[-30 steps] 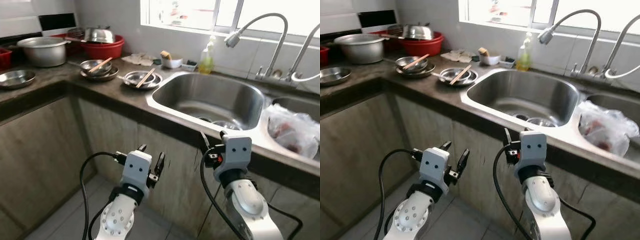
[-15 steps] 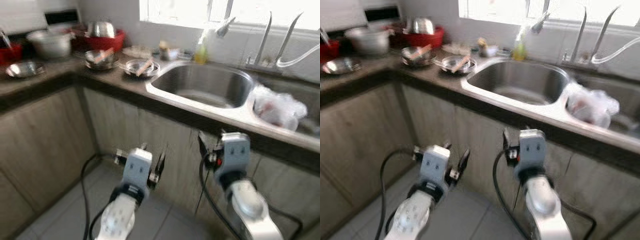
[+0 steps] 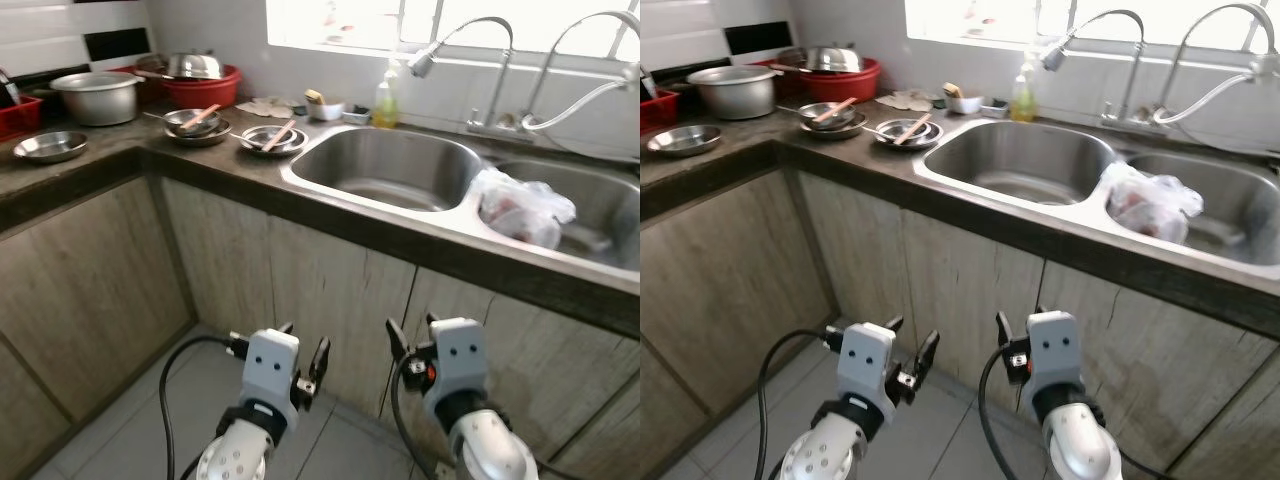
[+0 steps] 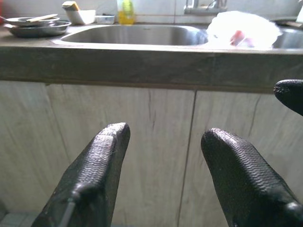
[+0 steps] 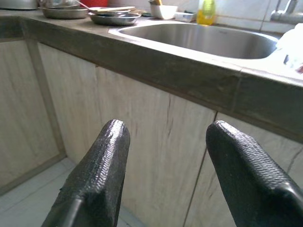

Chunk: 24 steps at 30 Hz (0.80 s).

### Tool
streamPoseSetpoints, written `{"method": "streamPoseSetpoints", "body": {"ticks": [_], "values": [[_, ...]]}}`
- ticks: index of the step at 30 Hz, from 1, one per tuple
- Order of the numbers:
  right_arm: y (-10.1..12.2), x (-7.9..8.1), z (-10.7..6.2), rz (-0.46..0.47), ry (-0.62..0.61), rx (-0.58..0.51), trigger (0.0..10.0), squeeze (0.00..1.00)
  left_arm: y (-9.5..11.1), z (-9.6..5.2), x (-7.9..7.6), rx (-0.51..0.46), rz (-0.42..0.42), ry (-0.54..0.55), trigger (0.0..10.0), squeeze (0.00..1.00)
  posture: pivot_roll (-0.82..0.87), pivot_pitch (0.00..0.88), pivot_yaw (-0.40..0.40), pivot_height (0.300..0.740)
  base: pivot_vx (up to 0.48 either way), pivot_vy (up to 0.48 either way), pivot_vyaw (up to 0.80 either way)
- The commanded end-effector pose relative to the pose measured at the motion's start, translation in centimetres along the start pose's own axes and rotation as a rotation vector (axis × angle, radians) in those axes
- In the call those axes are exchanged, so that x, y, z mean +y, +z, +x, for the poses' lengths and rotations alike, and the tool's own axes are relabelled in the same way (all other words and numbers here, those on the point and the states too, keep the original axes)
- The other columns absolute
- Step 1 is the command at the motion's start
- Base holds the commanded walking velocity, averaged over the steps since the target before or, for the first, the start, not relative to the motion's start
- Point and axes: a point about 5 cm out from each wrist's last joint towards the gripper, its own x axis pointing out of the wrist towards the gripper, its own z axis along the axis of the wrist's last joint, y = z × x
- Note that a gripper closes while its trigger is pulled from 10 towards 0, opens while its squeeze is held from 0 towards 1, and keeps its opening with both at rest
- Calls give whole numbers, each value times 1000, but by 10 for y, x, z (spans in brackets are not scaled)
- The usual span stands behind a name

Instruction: Kitchen organization

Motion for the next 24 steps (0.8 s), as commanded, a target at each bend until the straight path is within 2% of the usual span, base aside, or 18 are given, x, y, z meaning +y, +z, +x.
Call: {"method": "streamPoseSetpoints", "body": {"ticks": [1, 3, 9, 15, 24], "values": [[10, 0, 2, -19, 3, -54, 10000, 0, 4, 0, -1, -15, 2, -10, 10000, 0, 66, 0, -51, 740, 0, 0, 0], [13, -4, 5, -37, -5, -67, 10000, 0, 6, 1, -1, -24, 11, -6, 10000, 0, 64, 0, -51, 740, 0, 0, 0], [17, -8, 11, -45, -8, -86, 10000, 0, 9, 5, 3, -47, 35, 15, 10000, 0, 67, 0, -53, 740, 306, 0, 796], [16, -6, 12, -33, 4, -85, 10000, 0, 8, 2, 5, -41, 42, 15, 10000, 0, 71, 0, -52, 740, 396, 0, 786], [15, -4, 10, -20, 14, -78, 10000, 0, 9, 1, -4, -43, 29, -12, 10000, 0, 72, 0, -48, 740, 412, 0, 781]]}}
